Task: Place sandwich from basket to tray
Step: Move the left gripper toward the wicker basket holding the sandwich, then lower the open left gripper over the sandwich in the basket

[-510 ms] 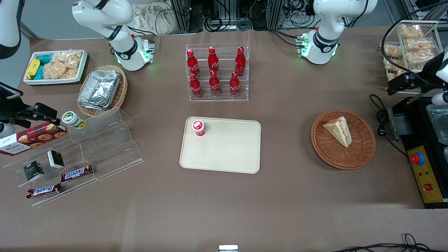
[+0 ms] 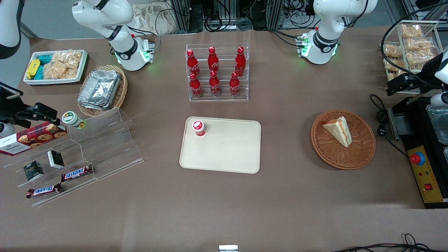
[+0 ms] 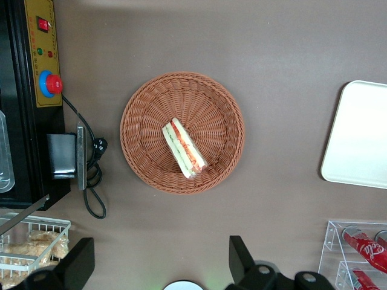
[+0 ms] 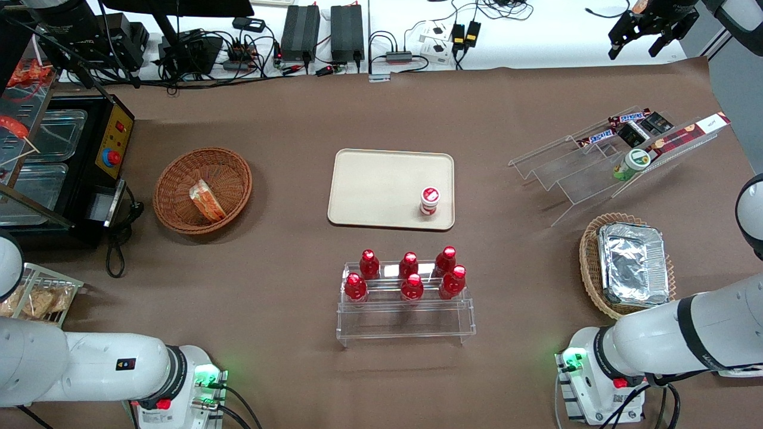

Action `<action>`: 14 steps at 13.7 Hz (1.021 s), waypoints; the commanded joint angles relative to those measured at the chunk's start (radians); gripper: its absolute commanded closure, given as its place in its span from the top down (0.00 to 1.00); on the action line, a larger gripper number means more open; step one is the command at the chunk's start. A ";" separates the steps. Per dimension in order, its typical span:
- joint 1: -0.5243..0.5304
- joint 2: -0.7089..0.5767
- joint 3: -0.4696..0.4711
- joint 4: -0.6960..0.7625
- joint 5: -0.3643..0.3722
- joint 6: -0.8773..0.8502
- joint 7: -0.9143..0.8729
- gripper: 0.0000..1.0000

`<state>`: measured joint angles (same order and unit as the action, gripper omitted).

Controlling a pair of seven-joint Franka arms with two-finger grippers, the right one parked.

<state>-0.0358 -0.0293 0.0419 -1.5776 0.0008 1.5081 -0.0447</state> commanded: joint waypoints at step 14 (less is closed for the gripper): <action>-0.010 0.160 0.006 -0.482 -0.015 0.579 -0.475 1.00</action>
<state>-0.0372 0.1242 0.0465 -1.9874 -0.0032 1.9947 -0.4449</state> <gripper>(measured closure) 0.000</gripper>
